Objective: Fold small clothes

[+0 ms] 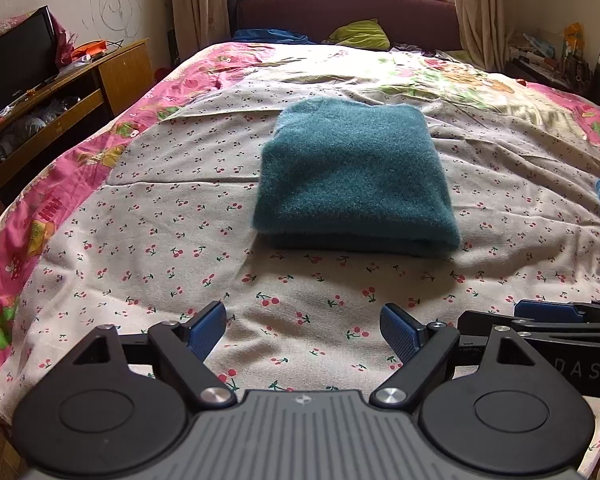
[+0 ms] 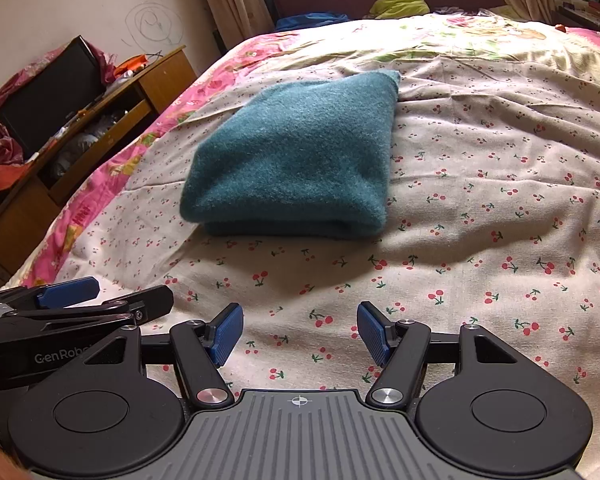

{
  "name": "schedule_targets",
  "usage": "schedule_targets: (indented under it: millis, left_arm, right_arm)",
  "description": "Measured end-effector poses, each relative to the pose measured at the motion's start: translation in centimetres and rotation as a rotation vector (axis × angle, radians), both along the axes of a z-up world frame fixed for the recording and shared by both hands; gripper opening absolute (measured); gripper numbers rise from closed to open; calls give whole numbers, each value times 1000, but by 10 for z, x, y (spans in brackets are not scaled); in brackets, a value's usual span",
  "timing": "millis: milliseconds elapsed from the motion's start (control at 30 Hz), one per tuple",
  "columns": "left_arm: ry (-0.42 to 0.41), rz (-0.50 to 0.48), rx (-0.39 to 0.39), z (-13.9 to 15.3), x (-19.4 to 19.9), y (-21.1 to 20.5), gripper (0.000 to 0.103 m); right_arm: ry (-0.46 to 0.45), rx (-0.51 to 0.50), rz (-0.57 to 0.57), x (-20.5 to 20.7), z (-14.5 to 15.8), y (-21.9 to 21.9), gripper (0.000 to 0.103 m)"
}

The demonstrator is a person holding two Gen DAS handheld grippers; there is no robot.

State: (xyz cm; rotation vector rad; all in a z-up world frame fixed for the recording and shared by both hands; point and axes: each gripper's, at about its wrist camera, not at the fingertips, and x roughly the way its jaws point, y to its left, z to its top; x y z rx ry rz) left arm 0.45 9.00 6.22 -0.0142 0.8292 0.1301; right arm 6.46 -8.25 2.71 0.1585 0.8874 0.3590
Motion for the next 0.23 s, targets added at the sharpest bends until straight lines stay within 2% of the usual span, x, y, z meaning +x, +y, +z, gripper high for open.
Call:
schedule_targets:
  millis: [233]
  left_arm:
    - [4,8,-8,0,0,1,94]
  right_arm:
    - [0,1,0,0,0,0,64]
